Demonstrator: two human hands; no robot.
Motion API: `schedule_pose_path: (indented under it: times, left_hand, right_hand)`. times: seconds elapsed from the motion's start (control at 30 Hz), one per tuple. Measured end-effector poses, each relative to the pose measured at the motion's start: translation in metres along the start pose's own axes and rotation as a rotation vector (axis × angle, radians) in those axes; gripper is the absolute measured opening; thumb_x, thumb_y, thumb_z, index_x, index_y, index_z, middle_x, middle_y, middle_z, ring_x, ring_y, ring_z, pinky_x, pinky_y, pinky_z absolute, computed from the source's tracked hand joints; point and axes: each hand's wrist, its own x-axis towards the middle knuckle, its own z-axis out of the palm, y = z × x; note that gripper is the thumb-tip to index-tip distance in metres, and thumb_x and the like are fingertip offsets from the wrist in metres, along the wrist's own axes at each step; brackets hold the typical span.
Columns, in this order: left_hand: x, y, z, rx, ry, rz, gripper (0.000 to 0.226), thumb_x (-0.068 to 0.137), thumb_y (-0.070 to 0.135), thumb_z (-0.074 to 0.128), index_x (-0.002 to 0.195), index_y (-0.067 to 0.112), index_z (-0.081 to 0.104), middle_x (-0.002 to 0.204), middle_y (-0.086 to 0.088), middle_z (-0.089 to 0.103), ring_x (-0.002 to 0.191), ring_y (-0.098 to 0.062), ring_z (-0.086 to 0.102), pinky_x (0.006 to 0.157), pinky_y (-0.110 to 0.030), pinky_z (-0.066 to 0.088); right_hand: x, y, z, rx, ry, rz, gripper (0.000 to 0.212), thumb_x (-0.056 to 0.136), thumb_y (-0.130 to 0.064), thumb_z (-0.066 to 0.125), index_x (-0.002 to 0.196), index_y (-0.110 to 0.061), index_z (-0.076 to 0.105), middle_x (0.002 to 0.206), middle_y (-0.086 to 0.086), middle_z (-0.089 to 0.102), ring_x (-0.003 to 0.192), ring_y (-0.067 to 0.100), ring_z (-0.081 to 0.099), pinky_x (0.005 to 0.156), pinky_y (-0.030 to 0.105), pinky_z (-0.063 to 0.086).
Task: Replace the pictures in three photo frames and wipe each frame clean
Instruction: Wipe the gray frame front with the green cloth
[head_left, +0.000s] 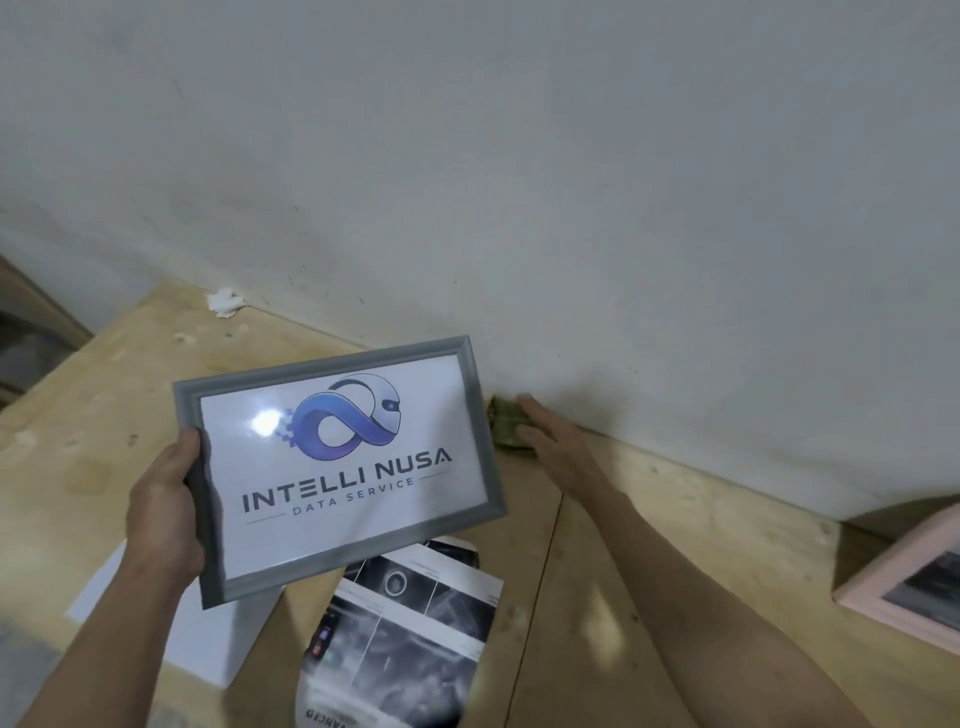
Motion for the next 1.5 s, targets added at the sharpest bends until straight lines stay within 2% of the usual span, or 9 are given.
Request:
schedule_pose_path:
  times: [0.2,0.4,0.53,0.67,0.83,0.93,1.03,1.2,1.5]
  left_hand:
    - [-0.04,0.024,0.027,0.01,-0.098,0.023,0.035,0.086,0.05,0.06,0.101,0.02,0.067,0.1,-0.01,0.071,0.086,-0.031,0.065,0.077,-0.043,0.053]
    - [-0.086,0.039,0.089,0.101,-0.319,0.108,0.051,0.079,0.055,0.063,0.102,0.01,0.066,0.105,-0.017,0.071,0.093,-0.034,0.065,0.087,-0.052,0.052]
    - [-0.127,0.039,0.149,0.396,-0.621,0.315,0.019,0.096,0.02,0.061,0.114,0.018,0.065,0.095,0.001,0.074,0.084,-0.014,0.068,0.072,-0.028,0.054]
    - [-0.143,0.025,0.205,0.654,-0.832,0.396,0.058,0.09,-0.001,0.062,0.137,0.033,0.056,0.096,-0.004,0.067,0.089,-0.019,0.064,0.081,-0.04,0.056]
    - [-0.161,-0.017,0.277,0.767,-0.736,0.469,0.035,0.084,0.005,0.073,0.11,0.026,0.063,0.093,0.0,0.069,0.08,-0.018,0.064,0.076,-0.033,0.054]
    - [-0.155,-0.048,0.302,0.877,-0.69,0.47,0.025,0.085,0.014,0.073,0.105,0.025,0.063,0.099,0.001,0.071,0.084,-0.015,0.067,0.075,-0.033,0.055]
    - [-0.143,-0.078,0.318,0.948,-0.643,0.487,0.025,0.084,0.023,0.072,0.108,0.027,0.064,0.103,0.004,0.073,0.09,-0.018,0.069,0.082,-0.042,0.057]
    - [-0.146,-0.114,0.336,0.976,-0.581,0.482,0.022,0.089,0.008,0.068,0.11,0.014,0.064,0.098,-0.001,0.07,0.089,-0.021,0.067,0.066,-0.019,0.049]
    - [-0.138,-0.148,0.335,0.968,-0.523,0.502,0.027,0.089,0.01,0.068,0.115,0.012,0.065,0.106,-0.006,0.074,0.094,-0.023,0.07,0.083,-0.043,0.056]
  right_hand:
    - [-0.075,-0.064,-0.022,0.365,0.075,0.044,0.02,0.095,-0.016,0.056,0.11,-0.014,0.069,0.103,0.004,0.072,0.093,0.013,0.069,0.082,0.027,0.055]
    - [-0.138,-0.077,-0.076,0.368,0.29,0.042,0.024,0.089,-0.006,0.064,0.111,-0.014,0.061,0.091,0.004,0.069,0.078,0.005,0.067,0.068,0.015,0.054]
    - [-0.183,-0.061,-0.135,0.406,0.523,0.087,0.018,0.087,0.002,0.064,0.104,-0.005,0.065,0.076,0.0,0.067,0.072,0.01,0.063,0.071,0.021,0.052]
    - [-0.215,-0.034,-0.186,0.39,0.682,0.125,0.021,0.087,0.004,0.062,0.1,-0.012,0.061,0.071,-0.004,0.058,0.065,0.005,0.058,0.064,0.01,0.051]
    - [-0.223,0.026,-0.226,0.286,0.77,0.186,0.023,0.087,0.002,0.064,0.107,-0.009,0.062,0.08,0.0,0.062,0.075,0.015,0.059,0.082,0.028,0.05]
    - [-0.213,0.064,-0.236,0.172,0.758,0.231,0.013,0.088,-0.002,0.063,0.097,-0.01,0.065,0.079,0.0,0.065,0.071,0.012,0.06,0.065,0.013,0.049]
    - [-0.199,0.103,-0.236,-0.021,0.739,0.248,0.006,0.088,-0.01,0.064,0.093,-0.009,0.067,0.082,0.002,0.066,0.077,0.021,0.06,0.065,0.025,0.044]
    - [-0.186,0.155,-0.229,-0.015,0.688,0.354,0.01,0.089,-0.015,0.063,0.096,-0.007,0.063,0.095,0.007,0.065,0.085,0.022,0.059,0.067,0.026,0.044]
    - [-0.175,0.184,-0.225,-0.128,0.686,0.384,0.019,0.09,-0.021,0.063,0.101,-0.006,0.065,0.095,0.009,0.069,0.088,0.027,0.062,0.074,0.03,0.046]
